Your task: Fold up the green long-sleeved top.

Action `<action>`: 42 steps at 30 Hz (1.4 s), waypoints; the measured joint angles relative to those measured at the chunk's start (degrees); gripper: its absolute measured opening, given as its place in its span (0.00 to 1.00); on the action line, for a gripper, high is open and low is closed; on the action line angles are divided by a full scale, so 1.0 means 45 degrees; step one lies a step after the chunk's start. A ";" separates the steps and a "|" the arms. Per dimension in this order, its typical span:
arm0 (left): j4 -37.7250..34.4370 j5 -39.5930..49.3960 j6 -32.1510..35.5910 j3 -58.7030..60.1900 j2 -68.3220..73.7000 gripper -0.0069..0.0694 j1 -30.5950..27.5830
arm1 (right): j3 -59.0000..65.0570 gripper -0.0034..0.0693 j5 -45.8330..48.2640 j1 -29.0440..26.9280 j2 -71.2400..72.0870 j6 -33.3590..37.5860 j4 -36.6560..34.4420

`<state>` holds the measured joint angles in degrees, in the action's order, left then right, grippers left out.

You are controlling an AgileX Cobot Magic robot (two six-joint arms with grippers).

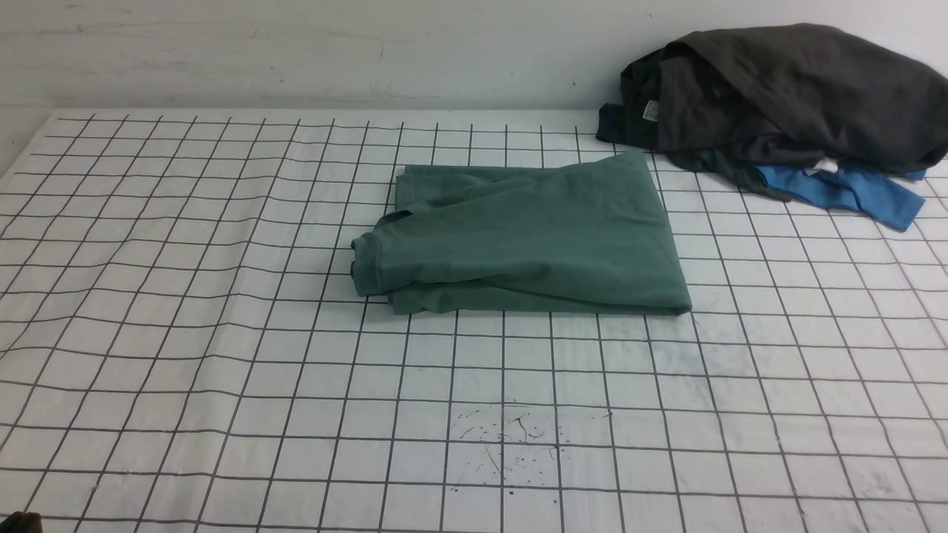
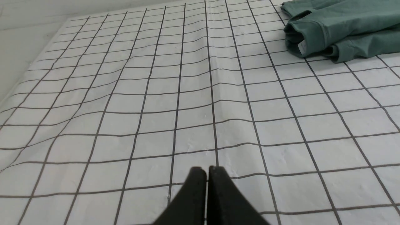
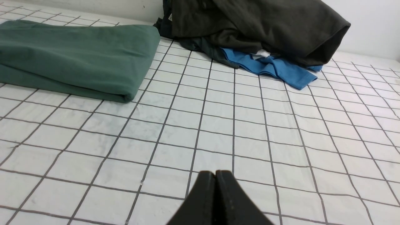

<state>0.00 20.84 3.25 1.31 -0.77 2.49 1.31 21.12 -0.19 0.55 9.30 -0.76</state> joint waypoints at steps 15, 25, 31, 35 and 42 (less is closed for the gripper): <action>0.0000 -0.0008 0.0000 0.0000 0.0000 0.08 0.0000 | 0.0000 0.03 0.0000 0.0000 0.0000 0.0000 0.0000; 0.0000 -0.0008 0.0000 0.0000 0.0000 0.08 0.0000 | 0.0000 0.03 0.0000 0.0000 0.0000 0.0000 0.0000; 0.0000 -0.0008 0.0000 0.0000 0.0000 0.08 -0.0091 | 0.0000 0.03 0.0000 0.0000 0.0000 0.0000 0.0000; 0.0000 -0.0008 0.0000 0.0000 0.0000 0.08 -0.0505 | 0.0000 0.03 0.0000 0.0000 0.0000 0.0000 0.0013; 0.0000 -0.0008 0.0000 0.0000 0.0000 0.08 -0.0516 | 0.0000 0.03 0.0000 0.0000 0.0000 0.0000 0.0001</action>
<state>0.00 20.80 3.25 1.31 -0.77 0.17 1.31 21.12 -0.19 0.55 9.30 -0.76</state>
